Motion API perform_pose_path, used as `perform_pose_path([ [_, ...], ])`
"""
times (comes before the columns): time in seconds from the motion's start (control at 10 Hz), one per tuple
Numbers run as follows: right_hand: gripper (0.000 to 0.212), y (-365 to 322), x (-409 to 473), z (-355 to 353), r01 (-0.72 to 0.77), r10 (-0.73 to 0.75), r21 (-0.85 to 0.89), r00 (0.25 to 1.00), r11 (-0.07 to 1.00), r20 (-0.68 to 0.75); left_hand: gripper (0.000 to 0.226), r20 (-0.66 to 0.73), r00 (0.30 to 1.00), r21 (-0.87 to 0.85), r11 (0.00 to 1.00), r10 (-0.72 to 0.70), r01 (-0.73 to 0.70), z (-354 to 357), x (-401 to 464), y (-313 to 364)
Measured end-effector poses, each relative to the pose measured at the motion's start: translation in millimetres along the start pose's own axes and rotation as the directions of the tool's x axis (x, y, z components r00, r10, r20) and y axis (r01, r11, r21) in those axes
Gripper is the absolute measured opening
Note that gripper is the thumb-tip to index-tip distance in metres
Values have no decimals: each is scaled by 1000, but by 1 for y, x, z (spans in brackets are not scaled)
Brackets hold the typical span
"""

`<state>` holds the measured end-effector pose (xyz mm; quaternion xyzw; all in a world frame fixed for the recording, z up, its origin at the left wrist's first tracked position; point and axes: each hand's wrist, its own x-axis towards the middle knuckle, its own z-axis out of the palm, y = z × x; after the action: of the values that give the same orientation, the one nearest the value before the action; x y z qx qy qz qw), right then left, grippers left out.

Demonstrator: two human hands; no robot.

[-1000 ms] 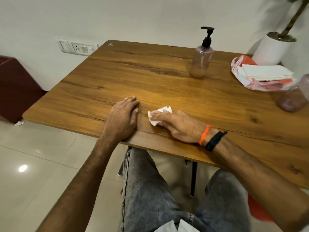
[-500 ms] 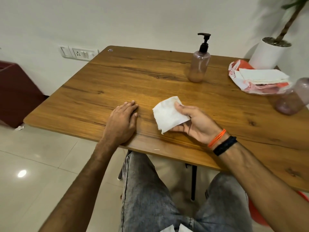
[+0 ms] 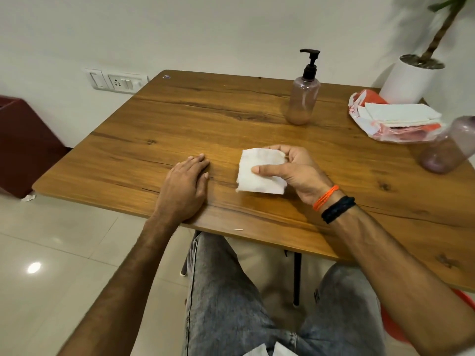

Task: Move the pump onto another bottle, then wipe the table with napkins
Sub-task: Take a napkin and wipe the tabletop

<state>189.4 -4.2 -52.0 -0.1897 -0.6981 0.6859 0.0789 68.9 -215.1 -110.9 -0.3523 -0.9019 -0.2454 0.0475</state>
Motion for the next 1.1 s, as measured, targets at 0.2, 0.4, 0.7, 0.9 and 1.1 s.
perform_pose_path([
  [0.2, 14, -2, -9, 8, 336, -379, -544, 925, 769, 36, 42, -1, 1000, 3, 1000, 1, -1, -1, 1, -1],
  [0.4, 32, 14, -42, 30, 496, -273, -777, 867, 387, 417, 42, -1, 1000, 6, 1000, 4, -4, 0, 1, -2],
  [0.7, 43, 37, -82, 41, 643, -280, -734, 762, 220, 584, 42, -5, 1000, 0, 1000, 6, -6, 1, 1, -1],
  [0.9, 31, 60, -102, 50, 701, -569, -712, 598, 30, 564, 42, -5, 1000, -5, 1000, 7, -7, 0, 0, -1],
  [1.1, 16, 36, -91, 29, 464, -455, -394, 882, 794, 121, 43, 4, 1000, -4, 1000, 10, -10, 1, 1, -2],
])
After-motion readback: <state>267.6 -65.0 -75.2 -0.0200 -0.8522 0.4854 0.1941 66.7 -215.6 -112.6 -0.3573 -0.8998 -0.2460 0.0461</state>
